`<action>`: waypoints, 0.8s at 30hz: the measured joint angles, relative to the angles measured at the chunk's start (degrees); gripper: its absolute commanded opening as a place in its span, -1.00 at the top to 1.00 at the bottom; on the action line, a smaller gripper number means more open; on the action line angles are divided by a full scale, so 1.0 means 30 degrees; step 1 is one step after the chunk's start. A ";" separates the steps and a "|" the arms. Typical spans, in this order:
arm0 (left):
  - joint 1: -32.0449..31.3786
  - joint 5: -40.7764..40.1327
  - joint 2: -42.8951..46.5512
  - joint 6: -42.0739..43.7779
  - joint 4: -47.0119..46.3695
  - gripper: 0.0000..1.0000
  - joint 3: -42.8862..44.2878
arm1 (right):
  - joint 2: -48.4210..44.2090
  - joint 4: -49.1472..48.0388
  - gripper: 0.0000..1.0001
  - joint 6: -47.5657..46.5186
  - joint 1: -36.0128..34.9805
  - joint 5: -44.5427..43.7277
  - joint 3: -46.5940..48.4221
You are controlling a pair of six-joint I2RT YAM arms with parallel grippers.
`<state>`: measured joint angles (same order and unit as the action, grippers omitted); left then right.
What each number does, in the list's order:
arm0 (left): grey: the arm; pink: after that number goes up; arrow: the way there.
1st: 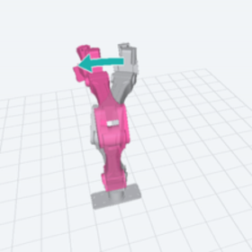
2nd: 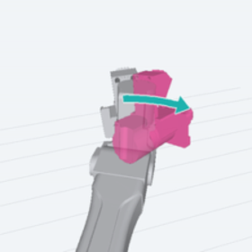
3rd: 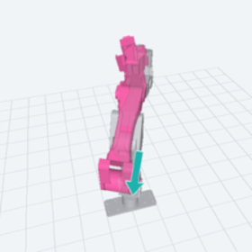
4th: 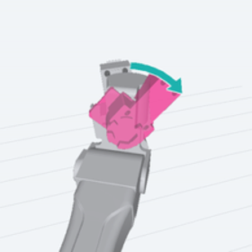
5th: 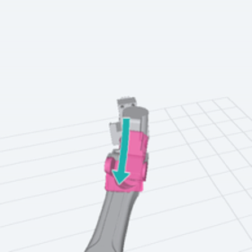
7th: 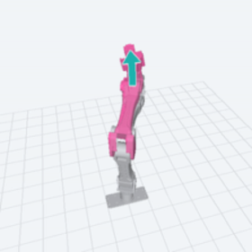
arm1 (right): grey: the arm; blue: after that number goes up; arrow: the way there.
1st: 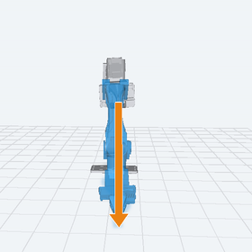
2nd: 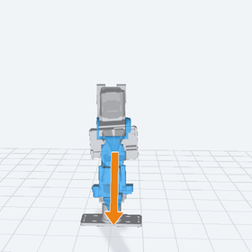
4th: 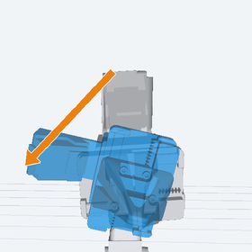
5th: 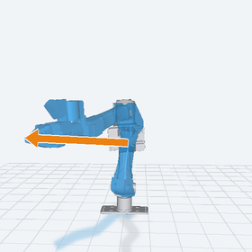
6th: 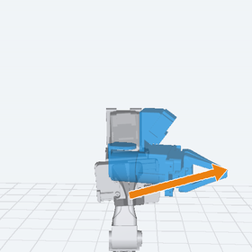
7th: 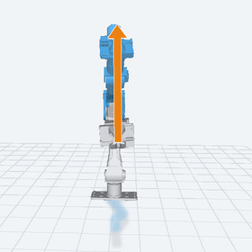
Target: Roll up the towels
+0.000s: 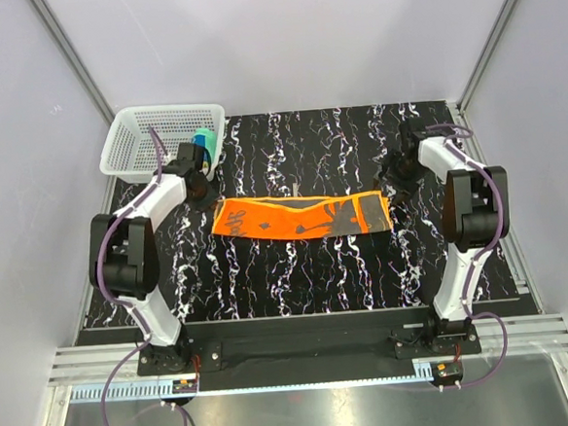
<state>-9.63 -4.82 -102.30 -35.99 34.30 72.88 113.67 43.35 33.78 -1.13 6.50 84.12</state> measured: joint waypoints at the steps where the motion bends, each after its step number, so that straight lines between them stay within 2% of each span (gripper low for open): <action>1: 0.0000 -0.0153 0.0474 0.0058 -0.0036 0.03 -0.0452 | -0.0007 -0.0015 -0.54 -0.0058 0.0080 -0.0138 0.0058; 2: 0.0000 -0.0291 0.0998 -0.0029 -0.0044 -0.17 -0.0889 | -0.0051 -0.0022 -0.55 -0.0146 0.0262 -0.0364 0.0029; 4: 0.0000 -0.0444 0.2200 -0.0291 -0.0546 -0.39 -0.2004 | -0.0262 -0.0102 -0.56 -0.0299 0.0539 -0.0634 -0.0262; 5: 0.0000 -0.0437 0.2841 -0.0452 -0.0743 -0.40 -0.2645 | -0.0554 -0.0226 -0.57 -0.0364 0.0729 -0.0852 -0.0648; 8: 0.0000 -0.0204 0.4087 -0.0685 -0.1370 -0.40 -0.4226 | -0.2164 -0.0860 -0.57 -0.0648 0.1290 -0.0925 -0.2652; 12: 0.0000 0.0554 0.3949 -0.0721 -0.2171 -0.33 -0.5362 | -0.3978 -0.1472 -0.52 -0.0867 0.1523 -0.0386 -0.4969; 24: 0.0000 0.2215 0.1581 -0.0007 -0.4269 -0.06 -0.5093 | -0.3461 -0.3351 -0.36 -0.1144 0.1472 0.1763 -0.6156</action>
<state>-9.63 1.83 -97.56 -36.01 21.50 57.60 103.28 33.30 30.35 3.29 11.79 65.65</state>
